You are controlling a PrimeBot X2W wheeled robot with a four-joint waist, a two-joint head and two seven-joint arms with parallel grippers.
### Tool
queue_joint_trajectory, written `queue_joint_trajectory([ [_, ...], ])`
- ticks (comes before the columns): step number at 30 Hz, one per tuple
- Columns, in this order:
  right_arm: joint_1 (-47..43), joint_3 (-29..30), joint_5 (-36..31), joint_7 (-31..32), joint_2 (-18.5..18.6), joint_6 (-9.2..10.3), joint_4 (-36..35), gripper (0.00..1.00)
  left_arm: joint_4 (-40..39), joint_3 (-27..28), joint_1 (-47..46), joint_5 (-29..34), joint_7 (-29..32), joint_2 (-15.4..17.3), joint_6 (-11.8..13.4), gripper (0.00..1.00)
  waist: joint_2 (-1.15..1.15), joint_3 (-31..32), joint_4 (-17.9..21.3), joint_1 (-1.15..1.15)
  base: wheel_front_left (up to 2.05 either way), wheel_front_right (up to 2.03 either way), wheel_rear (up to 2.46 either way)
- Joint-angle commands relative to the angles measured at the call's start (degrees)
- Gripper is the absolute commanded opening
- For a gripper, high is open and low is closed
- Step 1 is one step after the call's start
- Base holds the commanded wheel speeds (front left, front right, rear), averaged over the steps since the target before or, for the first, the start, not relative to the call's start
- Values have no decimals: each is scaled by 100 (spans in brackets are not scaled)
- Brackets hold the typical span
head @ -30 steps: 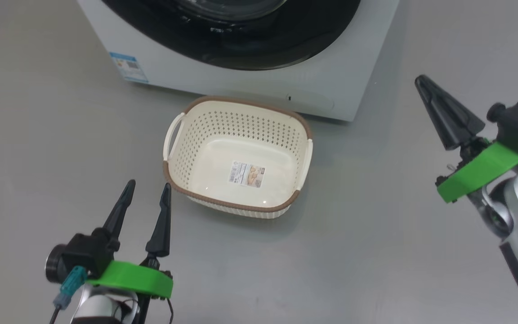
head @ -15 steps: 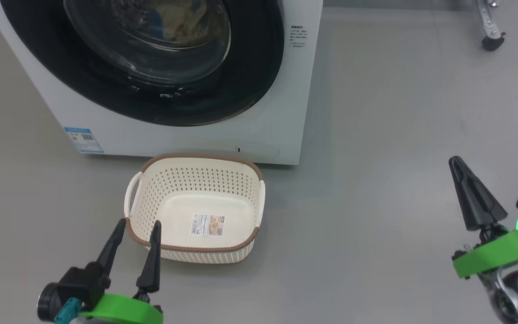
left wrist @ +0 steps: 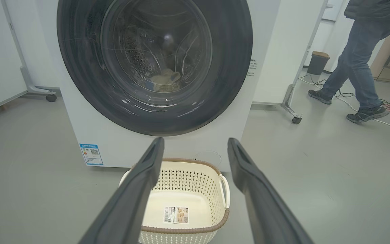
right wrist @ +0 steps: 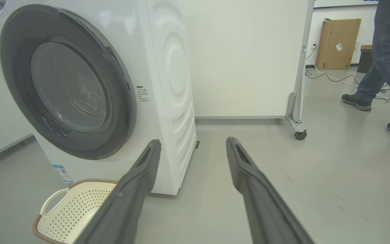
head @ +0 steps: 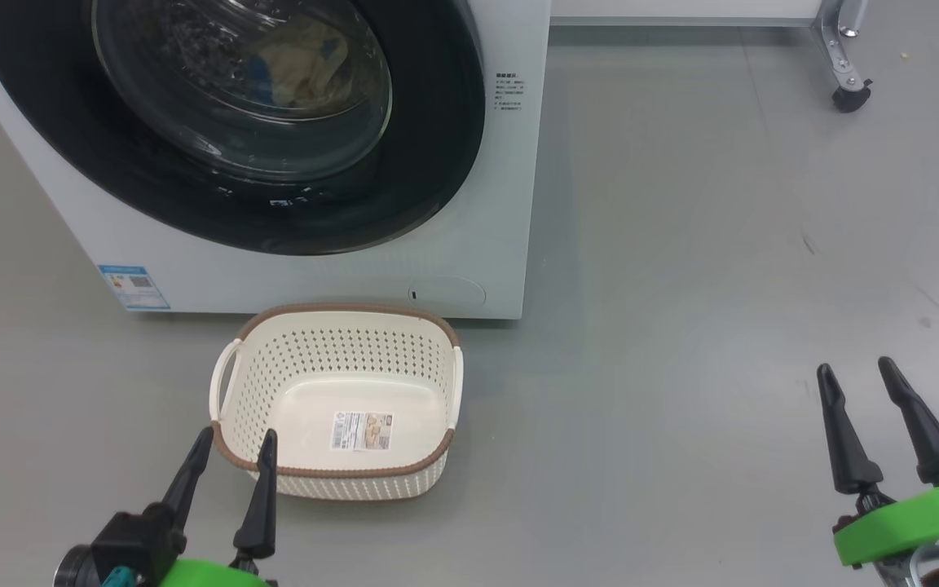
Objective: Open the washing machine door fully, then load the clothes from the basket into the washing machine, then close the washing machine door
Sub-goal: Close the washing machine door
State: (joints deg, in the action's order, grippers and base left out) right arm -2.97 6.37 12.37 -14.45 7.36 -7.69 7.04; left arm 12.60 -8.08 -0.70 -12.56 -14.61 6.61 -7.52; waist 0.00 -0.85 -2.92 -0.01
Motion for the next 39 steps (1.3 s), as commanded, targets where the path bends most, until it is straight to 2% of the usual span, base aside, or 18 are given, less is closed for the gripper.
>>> queue_joint_trajectory([
  [1, 120, -46, -72, -54, 48, 20, -131, 100, -169, 214, -189, 65, -39, 128, 3, 100, 0, 2, 0, 1, 0, 0, 0],
  [22, 197, 327, -260, -55, -307, 20, 110, 100, 113, 402, -179, -38, -39, -6, 3, 100, 0, 75, -2, 1, 0, 0, 0],
  [39, 250, 286, -286, -55, -348, 20, 136, 100, 120, 476, -219, 46, -39, -67, 3, 100, 0, 15, -45, 1, 0, 0, 0],
])
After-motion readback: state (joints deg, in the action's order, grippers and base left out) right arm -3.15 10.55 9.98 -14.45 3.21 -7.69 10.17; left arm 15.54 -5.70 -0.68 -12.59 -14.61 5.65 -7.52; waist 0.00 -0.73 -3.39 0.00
